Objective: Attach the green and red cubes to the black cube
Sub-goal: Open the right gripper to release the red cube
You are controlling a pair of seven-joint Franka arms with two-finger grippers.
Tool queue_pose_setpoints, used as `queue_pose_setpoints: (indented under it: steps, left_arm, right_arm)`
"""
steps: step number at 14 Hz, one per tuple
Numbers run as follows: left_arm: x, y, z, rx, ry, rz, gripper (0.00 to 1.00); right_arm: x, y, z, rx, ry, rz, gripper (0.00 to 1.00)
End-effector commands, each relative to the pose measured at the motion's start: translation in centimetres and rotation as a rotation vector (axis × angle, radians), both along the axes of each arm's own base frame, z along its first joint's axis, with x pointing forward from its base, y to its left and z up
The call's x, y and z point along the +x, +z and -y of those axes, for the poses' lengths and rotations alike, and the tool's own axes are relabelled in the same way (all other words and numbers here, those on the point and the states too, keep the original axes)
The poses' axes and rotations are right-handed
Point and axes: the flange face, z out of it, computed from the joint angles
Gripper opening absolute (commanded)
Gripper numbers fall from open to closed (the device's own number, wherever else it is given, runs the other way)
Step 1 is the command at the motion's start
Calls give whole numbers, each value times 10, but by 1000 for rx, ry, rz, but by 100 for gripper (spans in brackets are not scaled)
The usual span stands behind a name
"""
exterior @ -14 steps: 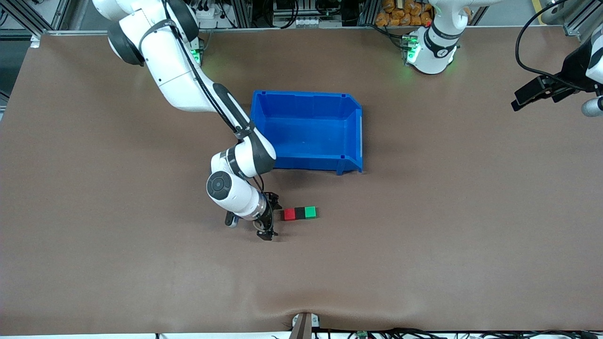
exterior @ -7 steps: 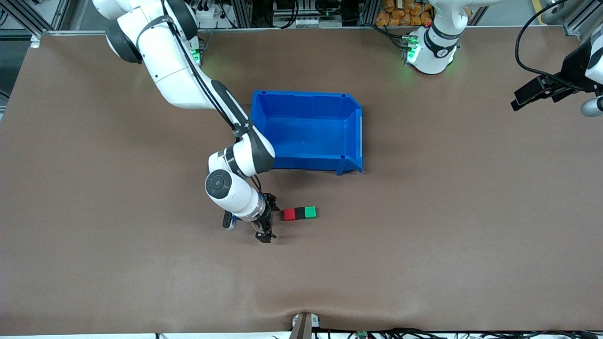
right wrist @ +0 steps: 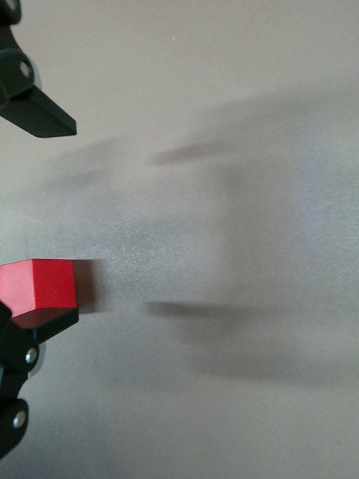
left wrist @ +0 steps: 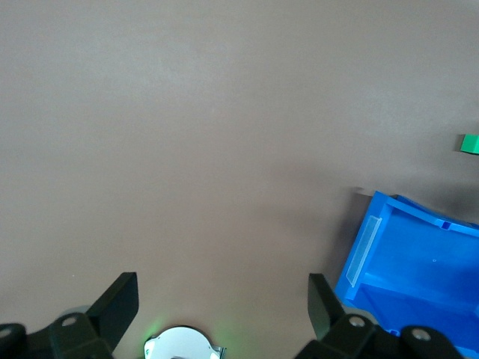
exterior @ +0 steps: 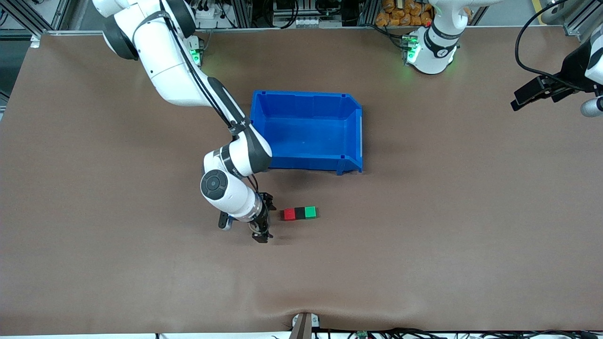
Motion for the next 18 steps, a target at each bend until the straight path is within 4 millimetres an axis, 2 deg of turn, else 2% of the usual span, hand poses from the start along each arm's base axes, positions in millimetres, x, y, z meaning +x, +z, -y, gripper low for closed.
queue_pose_setpoints:
  steps: [1, 4, 8, 11, 18]
  left_arm:
    - [-4, 3, -2, -12, -14, -3, 100]
    - [-5, 4, -2, -12, -13, -1, 100]
    - [-5, 3, -2, -12, -13, -3, 100]
    - [-5, 3, -2, -12, -13, -3, 100]
    - [-5, 3, -2, -12, -11, -3, 100]
  right_arm:
    - [1, 8, 8, -23, 0, -11, 100]
    - [3, 15, 12, -56, 20, 4, 100]
    - [4, 14, 24, -97, 45, -35, 100]
    - [6, 26, 29, -103, 90, -51, 100]
    - [25, 58, 66, -105, 176, -111, 100]
